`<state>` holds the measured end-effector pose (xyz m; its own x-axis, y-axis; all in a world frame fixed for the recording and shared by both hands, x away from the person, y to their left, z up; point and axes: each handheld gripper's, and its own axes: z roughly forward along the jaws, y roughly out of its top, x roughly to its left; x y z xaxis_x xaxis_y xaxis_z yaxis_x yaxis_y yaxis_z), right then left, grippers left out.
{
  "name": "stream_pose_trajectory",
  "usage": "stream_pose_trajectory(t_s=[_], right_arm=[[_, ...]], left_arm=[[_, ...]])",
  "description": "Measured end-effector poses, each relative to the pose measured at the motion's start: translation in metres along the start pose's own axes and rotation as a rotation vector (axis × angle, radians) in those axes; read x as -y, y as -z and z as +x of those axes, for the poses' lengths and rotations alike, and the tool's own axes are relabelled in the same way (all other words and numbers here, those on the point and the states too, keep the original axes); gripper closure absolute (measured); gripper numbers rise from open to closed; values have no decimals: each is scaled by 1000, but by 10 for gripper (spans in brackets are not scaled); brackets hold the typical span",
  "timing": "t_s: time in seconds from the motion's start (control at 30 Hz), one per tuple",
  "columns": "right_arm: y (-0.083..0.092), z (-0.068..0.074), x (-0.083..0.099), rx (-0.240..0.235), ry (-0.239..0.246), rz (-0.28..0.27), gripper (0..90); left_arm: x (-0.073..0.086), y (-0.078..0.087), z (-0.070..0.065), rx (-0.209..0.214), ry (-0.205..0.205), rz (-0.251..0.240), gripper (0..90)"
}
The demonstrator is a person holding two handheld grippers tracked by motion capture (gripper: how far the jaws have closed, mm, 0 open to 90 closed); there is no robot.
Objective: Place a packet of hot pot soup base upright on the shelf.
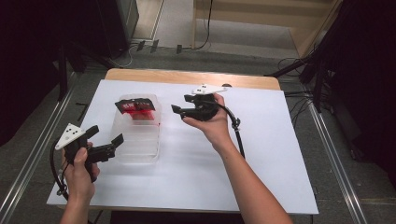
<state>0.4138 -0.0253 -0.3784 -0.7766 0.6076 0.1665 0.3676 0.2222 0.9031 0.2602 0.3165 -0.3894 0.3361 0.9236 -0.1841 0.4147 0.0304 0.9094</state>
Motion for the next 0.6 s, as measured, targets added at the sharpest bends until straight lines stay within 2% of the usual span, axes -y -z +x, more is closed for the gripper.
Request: stream_pose_trajectory(t_s=[0.17, 0.6], right_arm=[[24, -12, 10, 39, -17, -16, 328], [65, -33, 32, 109, -47, -40, 321]], left_arm=[[1, -1, -2, -1, -9, 7, 0], [2, -4, -4, 0, -12, 14, 0]])
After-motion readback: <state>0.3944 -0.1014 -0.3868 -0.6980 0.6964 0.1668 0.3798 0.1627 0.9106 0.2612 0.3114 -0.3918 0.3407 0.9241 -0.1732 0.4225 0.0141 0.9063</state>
